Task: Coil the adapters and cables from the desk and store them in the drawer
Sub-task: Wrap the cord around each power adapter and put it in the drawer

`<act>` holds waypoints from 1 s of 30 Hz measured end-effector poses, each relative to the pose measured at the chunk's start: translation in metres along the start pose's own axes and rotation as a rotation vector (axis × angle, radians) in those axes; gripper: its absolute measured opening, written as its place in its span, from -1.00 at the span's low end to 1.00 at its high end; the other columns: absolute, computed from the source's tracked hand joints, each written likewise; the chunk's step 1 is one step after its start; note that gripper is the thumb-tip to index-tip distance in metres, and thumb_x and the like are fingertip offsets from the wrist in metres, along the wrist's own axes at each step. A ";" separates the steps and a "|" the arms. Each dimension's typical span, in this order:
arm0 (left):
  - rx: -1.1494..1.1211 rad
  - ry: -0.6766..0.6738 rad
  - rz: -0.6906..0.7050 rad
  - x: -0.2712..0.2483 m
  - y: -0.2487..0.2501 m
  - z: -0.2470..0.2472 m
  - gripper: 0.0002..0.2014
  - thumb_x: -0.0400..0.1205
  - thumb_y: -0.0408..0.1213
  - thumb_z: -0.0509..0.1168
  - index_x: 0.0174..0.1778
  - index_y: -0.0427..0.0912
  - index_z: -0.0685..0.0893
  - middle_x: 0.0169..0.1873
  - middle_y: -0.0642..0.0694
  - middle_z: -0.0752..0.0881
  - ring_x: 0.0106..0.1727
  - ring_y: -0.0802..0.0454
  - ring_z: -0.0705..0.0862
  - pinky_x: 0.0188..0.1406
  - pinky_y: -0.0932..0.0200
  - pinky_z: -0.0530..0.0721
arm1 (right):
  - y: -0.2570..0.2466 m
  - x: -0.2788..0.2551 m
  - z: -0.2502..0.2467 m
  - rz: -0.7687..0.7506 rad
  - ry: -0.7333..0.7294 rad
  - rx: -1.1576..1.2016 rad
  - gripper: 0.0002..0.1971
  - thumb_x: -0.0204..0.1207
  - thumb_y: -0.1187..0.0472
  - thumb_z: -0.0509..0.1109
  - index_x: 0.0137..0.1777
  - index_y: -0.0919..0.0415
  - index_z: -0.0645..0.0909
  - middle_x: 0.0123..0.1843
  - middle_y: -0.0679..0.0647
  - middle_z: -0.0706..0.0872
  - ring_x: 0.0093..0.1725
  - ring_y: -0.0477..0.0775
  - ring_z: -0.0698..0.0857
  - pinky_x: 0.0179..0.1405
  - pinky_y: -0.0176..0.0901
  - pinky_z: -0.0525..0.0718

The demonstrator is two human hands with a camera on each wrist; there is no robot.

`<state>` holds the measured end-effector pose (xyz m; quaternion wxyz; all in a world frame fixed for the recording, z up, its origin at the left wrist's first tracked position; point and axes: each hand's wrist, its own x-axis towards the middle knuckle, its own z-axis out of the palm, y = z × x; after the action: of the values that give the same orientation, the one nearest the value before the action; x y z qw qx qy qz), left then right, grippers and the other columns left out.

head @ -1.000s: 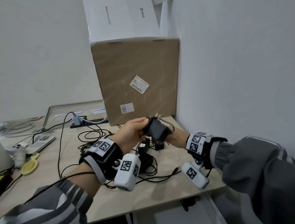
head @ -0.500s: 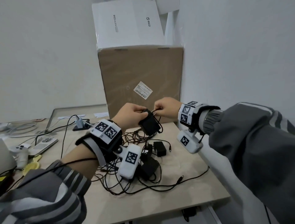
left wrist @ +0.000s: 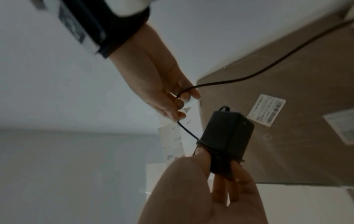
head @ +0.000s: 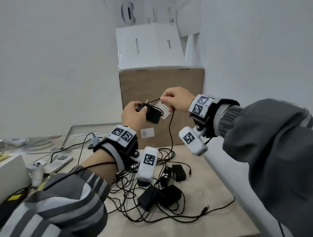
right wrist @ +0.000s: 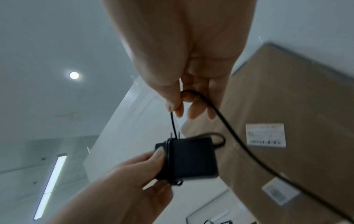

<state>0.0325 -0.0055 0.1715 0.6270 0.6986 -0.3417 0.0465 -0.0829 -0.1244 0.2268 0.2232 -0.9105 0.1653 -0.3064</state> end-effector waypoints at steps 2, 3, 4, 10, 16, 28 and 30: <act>-0.118 0.025 -0.062 -0.002 -0.004 0.001 -0.70 0.58 -0.25 0.32 0.22 -0.23 0.66 0.06 -0.17 0.74 0.11 -0.12 0.72 0.18 -0.20 0.68 | -0.003 -0.005 0.007 0.030 0.040 0.090 -0.83 0.59 0.18 0.30 -0.12 0.20 0.70 -0.17 0.20 0.75 -0.41 0.05 0.69 -0.46 -0.25 0.62; -0.171 0.031 -0.082 -0.004 -0.007 0.002 -0.70 0.59 -0.26 0.31 0.23 -0.24 0.65 0.07 -0.18 0.73 0.12 -0.11 0.72 0.19 -0.20 0.68 | -0.004 -0.008 0.010 0.035 0.073 0.099 -0.83 0.57 0.19 0.31 -0.12 0.21 0.72 -0.20 0.11 0.73 -0.39 0.01 0.67 -0.50 -0.31 0.59; -0.211 0.032 -0.099 -0.007 -0.008 0.003 -0.71 0.60 -0.27 0.31 0.23 -0.24 0.64 0.08 -0.18 0.73 0.13 -0.11 0.71 0.20 -0.19 0.69 | -0.005 -0.011 0.013 0.029 0.103 0.089 -0.83 0.56 0.20 0.33 -0.12 0.21 0.74 -0.24 0.01 0.70 -0.35 -0.05 0.63 -0.48 -0.37 0.53; -0.312 0.099 -0.127 -0.014 -0.011 0.009 -0.81 0.62 -0.27 0.31 0.13 -0.15 0.57 0.11 -0.18 0.71 0.13 -0.10 0.70 0.19 -0.14 0.69 | -0.019 -0.048 0.032 -0.037 0.051 0.090 -0.77 0.63 0.19 0.27 -0.03 0.18 0.77 -0.38 -0.15 0.60 -0.40 -0.22 0.52 -0.39 -0.43 0.42; -0.897 0.102 -0.393 -0.009 0.004 -0.001 -0.88 0.71 -0.36 0.22 -0.04 -0.31 0.63 -0.38 -0.14 0.66 -0.36 0.08 0.59 -0.49 0.33 0.64 | 0.009 -0.080 0.058 0.019 -0.143 0.341 -0.73 0.70 0.23 0.17 0.01 0.29 0.71 -0.43 -0.03 0.57 -0.47 -0.15 0.52 -0.33 -0.37 0.54; -0.392 -0.784 -0.234 -0.022 0.005 -0.033 -0.78 0.65 -0.40 0.25 0.19 -0.25 0.66 -0.15 -0.12 0.71 -0.26 0.09 0.64 -0.39 0.29 0.50 | 0.079 -0.062 0.004 0.153 -0.077 0.367 -0.86 0.60 0.32 0.34 -0.07 0.19 0.75 -0.46 0.05 0.58 -0.49 -0.08 0.50 -0.42 -0.36 0.49; -0.334 -0.909 -0.276 -0.032 0.007 -0.028 -0.78 0.66 -0.42 0.22 0.19 -0.23 0.67 -0.16 -0.09 0.73 -0.26 0.11 0.65 -0.35 0.30 0.57 | 0.071 -0.058 0.001 0.139 -0.198 0.339 -0.84 0.59 0.34 0.36 0.08 0.27 0.74 -0.48 0.01 0.61 -0.53 -0.14 0.50 -0.49 -0.42 0.48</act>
<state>0.0142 0.0332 0.1671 0.5183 0.5768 -0.4876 -0.4012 -0.1381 -0.1588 0.1614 0.4092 -0.8718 0.1511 -0.2228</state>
